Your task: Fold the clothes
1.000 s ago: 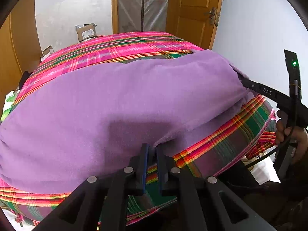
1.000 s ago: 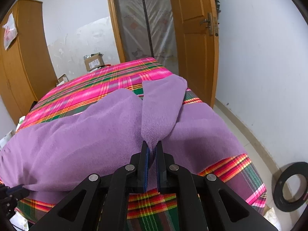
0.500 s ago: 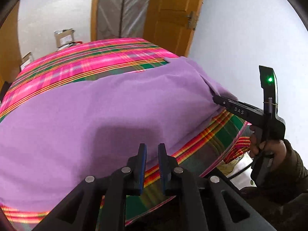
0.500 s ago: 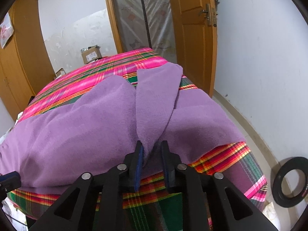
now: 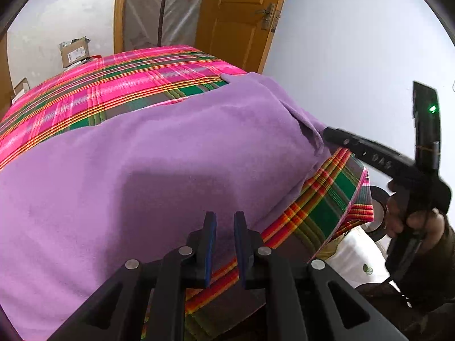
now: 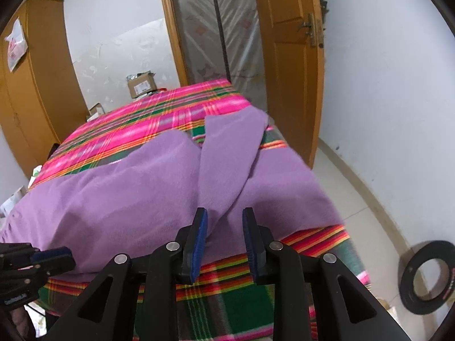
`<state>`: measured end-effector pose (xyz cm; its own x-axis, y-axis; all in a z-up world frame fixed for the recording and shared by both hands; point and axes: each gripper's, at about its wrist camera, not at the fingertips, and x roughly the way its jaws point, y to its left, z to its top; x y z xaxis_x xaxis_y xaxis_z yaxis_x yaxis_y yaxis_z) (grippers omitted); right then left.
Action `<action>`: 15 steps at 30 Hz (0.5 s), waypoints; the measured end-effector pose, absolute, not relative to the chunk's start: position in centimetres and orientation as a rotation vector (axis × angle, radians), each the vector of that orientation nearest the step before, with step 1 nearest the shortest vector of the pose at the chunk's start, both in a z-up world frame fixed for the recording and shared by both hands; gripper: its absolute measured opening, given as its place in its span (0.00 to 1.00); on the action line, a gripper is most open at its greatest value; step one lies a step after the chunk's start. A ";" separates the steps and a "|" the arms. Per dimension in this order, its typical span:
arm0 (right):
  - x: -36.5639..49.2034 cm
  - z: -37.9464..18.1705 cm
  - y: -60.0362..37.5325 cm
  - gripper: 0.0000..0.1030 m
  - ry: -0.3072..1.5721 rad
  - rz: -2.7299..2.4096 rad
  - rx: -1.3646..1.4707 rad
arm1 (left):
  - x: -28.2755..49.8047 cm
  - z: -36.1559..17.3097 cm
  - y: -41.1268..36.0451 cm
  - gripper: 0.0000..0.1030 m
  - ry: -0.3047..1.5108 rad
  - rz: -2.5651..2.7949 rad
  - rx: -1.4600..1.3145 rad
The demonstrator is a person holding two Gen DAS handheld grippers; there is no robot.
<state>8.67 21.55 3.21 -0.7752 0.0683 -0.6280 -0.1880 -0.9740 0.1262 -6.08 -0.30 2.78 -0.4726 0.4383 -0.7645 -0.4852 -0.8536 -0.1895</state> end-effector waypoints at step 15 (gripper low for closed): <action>0.0 6.1 22.1 0.26 0.154 2.806 -1.093 | -7.2 2.6 -1.3 0.15 -0.037 2.267 -1.195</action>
